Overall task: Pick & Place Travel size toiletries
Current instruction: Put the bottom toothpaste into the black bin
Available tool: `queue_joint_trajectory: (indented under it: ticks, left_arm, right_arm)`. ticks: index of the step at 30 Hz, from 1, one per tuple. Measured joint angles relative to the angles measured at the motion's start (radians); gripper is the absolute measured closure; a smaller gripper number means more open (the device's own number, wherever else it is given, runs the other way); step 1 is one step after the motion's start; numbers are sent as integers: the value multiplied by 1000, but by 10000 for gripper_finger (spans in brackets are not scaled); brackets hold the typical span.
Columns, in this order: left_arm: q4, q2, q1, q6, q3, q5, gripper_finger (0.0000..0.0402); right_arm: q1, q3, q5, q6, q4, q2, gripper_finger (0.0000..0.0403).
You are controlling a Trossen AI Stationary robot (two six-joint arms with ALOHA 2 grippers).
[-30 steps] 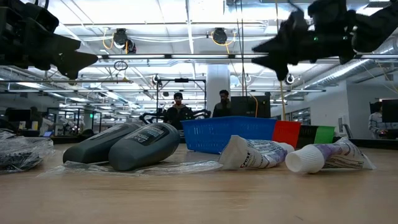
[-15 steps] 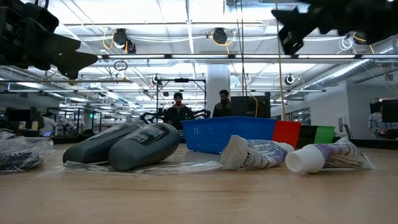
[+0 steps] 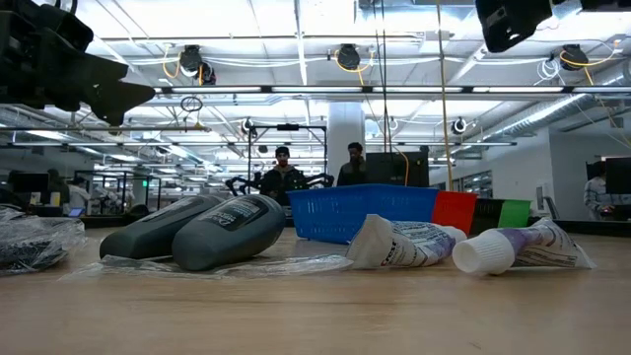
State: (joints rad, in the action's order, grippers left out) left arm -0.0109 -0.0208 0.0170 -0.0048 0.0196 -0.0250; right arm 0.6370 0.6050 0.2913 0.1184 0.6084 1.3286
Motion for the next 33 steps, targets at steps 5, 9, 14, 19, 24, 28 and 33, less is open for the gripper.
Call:
queue_joint_trajectory:
  ticks: [5, 9, 14, 19, 24, 28, 33]
  left_arm:
    - [0, 0, 0, 0, 0, 0, 119]
    - [0, 0, 0, 0, 0, 0, 119]
    - [0, 0, 0, 0, 0, 0, 119]
    - [0, 0, 0, 0, 0, 0, 119]
    - [0, 0, 0, 0, 0, 0, 119]
    - [0, 0, 0, 0, 0, 0, 119]
    - [0, 0, 0, 0, 0, 0, 119]
  right_arm:
    - [20, 148, -3, 42, -201, 169, 171]
    - [20, 303, 0, 113, -563, 264, 176]
    - [15, 382, 23, 156, -679, 371, 191]
    - [-1, 382, 19, 205, -690, 445, 199]
    - [-10, 382, 17, 240, -711, 482, 198]
    - [-14, 382, -18, 250, -743, 482, 201]
    - [-22, 384, -31, 295, -855, 473, 209]
